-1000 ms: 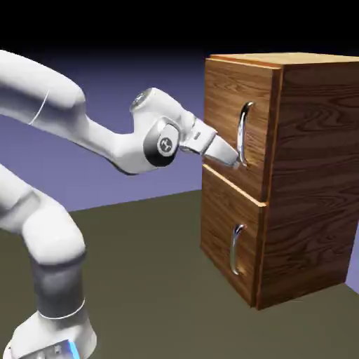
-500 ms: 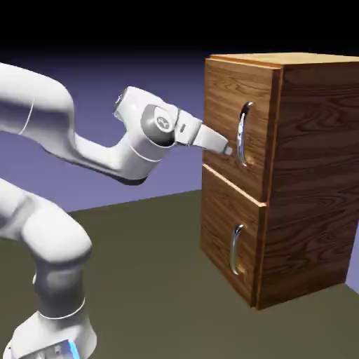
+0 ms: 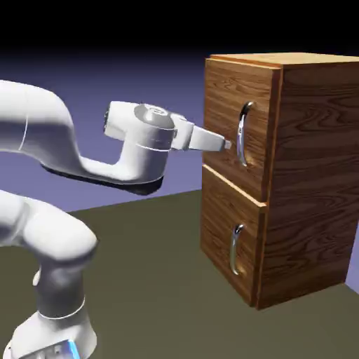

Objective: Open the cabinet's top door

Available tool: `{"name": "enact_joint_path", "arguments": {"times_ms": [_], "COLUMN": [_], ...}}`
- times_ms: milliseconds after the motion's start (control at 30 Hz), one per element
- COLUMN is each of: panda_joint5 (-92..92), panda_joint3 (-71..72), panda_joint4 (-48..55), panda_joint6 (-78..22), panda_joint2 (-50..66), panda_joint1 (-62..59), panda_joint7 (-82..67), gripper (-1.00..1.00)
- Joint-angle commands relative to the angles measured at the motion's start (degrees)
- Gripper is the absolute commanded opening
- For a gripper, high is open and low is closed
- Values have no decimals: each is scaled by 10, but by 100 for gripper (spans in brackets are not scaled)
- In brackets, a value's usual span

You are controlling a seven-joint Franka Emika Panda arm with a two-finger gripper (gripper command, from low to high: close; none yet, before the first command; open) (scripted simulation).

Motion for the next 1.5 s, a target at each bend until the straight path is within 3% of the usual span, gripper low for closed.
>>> {"name": "enact_joint_path", "arguments": {"times_ms": [0,500,667,700,933,1467], "panda_joint5": [-25,-372,-408,-408,-281,-55], "panda_joint3": [-7,-102,-159,-159,-36,294], "panda_joint4": [1,18,85,85,-3,-80], "panda_joint6": [-2,-30,-67,-67,-135,-98], "panda_joint2": [-5,-69,-2,-2,-29,-67], "panda_joint1": [6,89,186,186,70,-230], "panda_joint7": [20,293,321,321,284,329], "gripper": [0,0,0,-100,-100,-100]}}
